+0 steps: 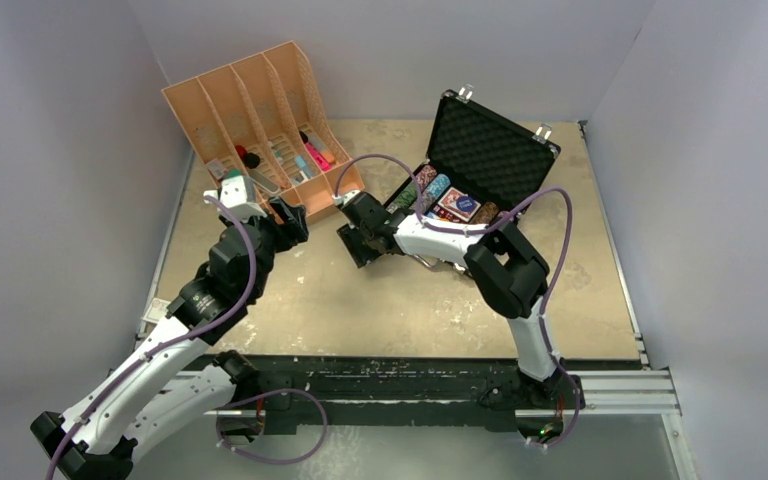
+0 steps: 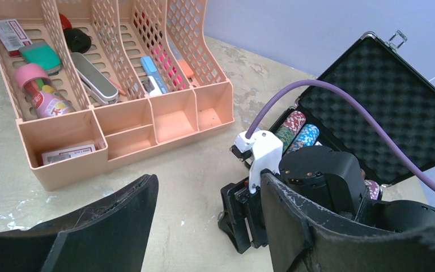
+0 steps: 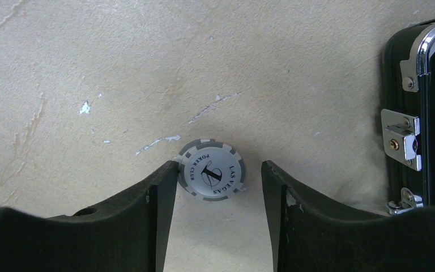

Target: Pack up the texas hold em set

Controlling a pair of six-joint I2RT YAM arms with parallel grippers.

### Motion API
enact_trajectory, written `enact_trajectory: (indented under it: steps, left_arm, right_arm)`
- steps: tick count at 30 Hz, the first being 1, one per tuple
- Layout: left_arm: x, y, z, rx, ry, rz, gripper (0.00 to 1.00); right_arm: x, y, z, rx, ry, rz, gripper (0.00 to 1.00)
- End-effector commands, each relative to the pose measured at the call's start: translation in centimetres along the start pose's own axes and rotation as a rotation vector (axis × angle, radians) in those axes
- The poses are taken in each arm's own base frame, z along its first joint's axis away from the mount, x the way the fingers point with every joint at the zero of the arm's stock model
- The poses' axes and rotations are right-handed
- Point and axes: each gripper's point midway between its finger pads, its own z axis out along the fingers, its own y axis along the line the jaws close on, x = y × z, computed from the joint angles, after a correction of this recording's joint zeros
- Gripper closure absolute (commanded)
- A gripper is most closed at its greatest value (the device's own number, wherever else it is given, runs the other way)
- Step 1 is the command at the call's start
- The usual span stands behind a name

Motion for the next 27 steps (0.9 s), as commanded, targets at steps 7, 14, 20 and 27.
enact_trajectory:
  steps: [7, 14, 20, 27]
  left_arm:
    - [-0.7, -0.3, 0.1, 0.012, -0.034, -0.033, 0.34]
    - [-0.9, -0.3, 0.0, 0.013, -0.04, -0.037, 0.34]
    - [-0.8, -0.3, 0.0, 0.012, -0.037, -0.034, 0.34]
    - [-0.7, -0.2, 0.1, 0.008, -0.035, -0.033, 0.34]
  right_arm:
    - [-2.4, 0.1, -2.2, 0.001, -0.058, 0.059, 0.49]
    - [-2.6, 0.8, -2.3, -0.039, -0.067, 0.044, 0.4]
    - [-0.8, 0.2, -0.5, 0.006, -0.004, 0.033, 0.38]
    - [0.6, -0.3, 0.7, 0.042, 0.044, 0.012, 0.4]
